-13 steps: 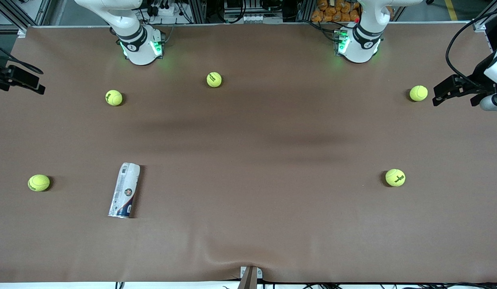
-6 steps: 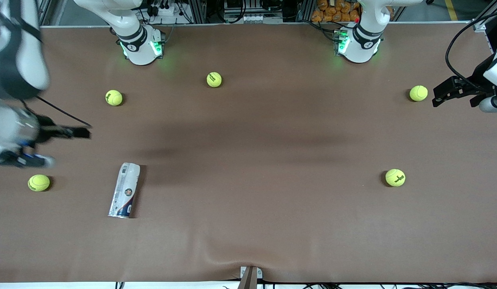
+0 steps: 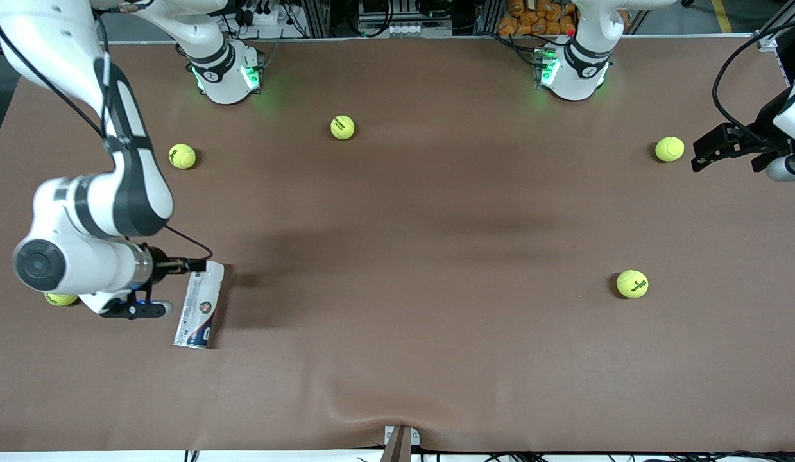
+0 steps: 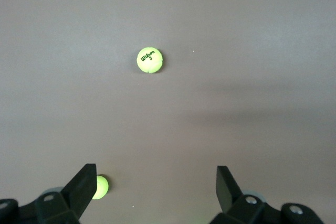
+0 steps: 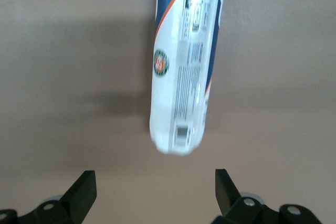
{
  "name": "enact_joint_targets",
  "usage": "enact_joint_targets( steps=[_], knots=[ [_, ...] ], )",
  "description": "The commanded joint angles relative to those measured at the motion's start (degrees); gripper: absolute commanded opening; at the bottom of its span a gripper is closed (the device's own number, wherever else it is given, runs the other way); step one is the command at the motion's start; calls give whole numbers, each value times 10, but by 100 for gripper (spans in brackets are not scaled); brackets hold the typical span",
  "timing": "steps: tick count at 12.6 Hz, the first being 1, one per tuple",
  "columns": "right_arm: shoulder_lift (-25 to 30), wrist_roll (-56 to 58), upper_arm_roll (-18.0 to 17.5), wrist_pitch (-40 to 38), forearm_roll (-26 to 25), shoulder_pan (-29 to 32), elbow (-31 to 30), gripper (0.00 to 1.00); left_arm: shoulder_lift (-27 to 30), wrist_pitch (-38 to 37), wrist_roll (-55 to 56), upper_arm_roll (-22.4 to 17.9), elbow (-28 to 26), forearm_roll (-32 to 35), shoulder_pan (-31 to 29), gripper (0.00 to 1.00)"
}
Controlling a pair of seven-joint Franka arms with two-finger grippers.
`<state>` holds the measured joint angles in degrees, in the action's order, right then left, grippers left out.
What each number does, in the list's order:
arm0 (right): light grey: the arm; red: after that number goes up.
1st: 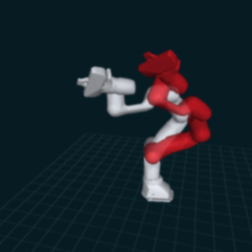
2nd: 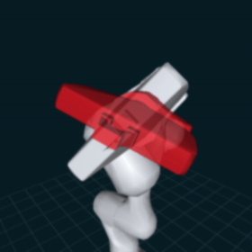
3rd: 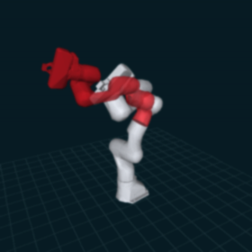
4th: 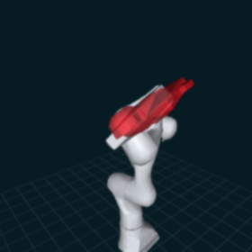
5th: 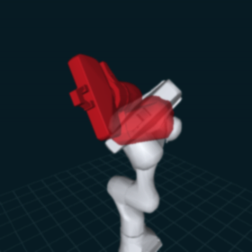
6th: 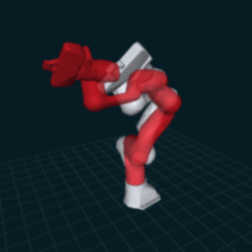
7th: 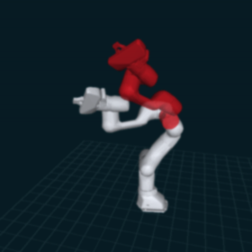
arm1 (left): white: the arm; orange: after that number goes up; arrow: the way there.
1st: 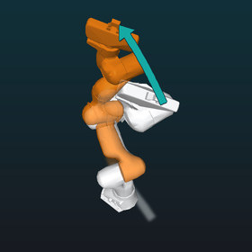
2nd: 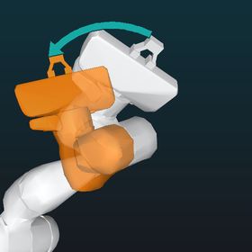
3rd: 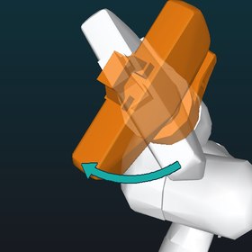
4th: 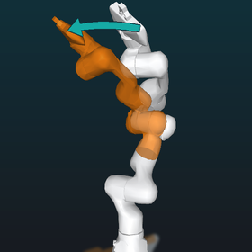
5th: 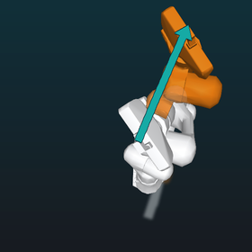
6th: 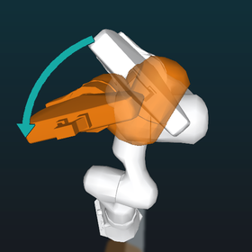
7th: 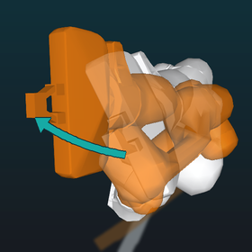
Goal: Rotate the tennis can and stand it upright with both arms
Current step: 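Reach the right gripper down over the lying tennis can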
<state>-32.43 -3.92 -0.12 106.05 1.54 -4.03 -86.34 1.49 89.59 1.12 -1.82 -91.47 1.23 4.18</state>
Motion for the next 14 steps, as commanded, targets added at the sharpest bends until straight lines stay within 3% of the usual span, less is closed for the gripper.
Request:
enact_joint_targets(
  steps=[1, 10, 14],
  knots=[
    [-28, -3, -1, 75, -1, 4, -32, 100, -3, -3, -13, 1, 9, -10, -5, 100],
    [-82, 7, -1, 209, -10, -5, -64, 100, -3, -4, -15, -1, 8, -19, -10, 100],
    [-93, 52, -1, 245, -43, 0, -64, 100, -3, -4, -16, -1, 8, -20, -11, 100]
  ],
)
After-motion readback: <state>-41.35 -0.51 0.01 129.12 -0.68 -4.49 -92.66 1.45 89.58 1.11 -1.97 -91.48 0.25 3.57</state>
